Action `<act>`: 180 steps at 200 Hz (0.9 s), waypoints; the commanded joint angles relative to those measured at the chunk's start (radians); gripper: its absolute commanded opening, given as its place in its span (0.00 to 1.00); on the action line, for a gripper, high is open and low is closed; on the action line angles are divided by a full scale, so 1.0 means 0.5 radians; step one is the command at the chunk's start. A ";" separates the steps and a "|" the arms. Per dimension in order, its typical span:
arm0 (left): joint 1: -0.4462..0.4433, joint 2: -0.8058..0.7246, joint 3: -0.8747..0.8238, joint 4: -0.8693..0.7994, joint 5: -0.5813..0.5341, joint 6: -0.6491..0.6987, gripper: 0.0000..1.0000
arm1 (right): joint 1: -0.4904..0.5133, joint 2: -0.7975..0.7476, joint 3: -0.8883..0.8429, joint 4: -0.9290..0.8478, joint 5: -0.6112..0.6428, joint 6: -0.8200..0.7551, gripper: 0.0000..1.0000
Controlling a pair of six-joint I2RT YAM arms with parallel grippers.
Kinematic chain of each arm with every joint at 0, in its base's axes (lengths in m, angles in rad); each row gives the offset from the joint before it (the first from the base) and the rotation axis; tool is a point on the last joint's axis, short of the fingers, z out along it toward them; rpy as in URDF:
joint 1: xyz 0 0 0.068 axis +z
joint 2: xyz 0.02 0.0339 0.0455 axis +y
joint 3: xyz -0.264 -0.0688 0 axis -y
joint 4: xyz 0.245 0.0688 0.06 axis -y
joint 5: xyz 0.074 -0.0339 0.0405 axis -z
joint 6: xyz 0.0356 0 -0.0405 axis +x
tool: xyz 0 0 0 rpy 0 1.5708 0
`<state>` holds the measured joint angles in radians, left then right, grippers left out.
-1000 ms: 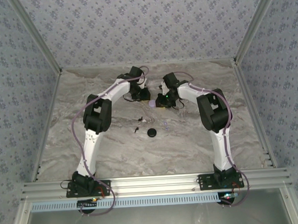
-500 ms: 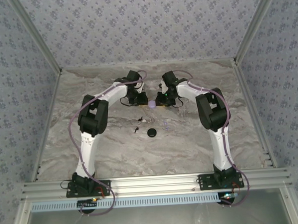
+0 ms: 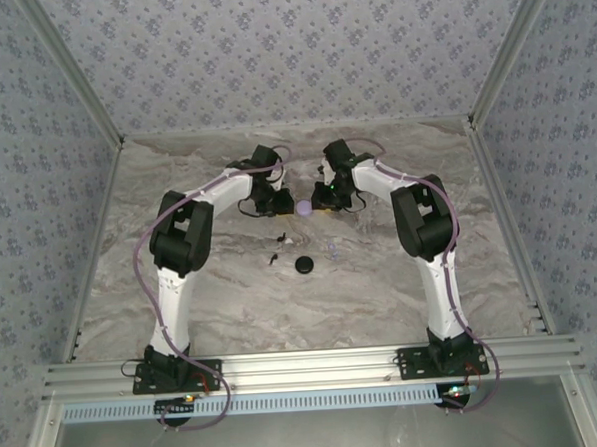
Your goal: Insert wireless bluetooth earbuds into charging case
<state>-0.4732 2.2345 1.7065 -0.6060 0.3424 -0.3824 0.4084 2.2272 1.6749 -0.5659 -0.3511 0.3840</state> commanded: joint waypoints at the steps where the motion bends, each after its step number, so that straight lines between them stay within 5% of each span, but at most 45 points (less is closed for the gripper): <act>1: 0.025 -0.060 0.053 -0.054 -0.081 -0.039 0.19 | -0.011 -0.027 -0.013 -0.062 0.131 -0.042 0.22; 91: 0.051 0.277 0.593 -0.098 0.113 -0.052 0.09 | 0.025 -0.197 -0.226 0.019 -0.111 -0.079 0.18; 180: 0.038 0.395 0.627 -0.103 0.252 -0.088 0.06 | 0.030 -0.060 -0.144 0.096 -0.226 0.041 0.14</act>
<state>-0.4500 2.4241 2.0003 -0.6289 0.4393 -0.4210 0.4152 2.1639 1.5692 -0.5102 -0.4458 0.3779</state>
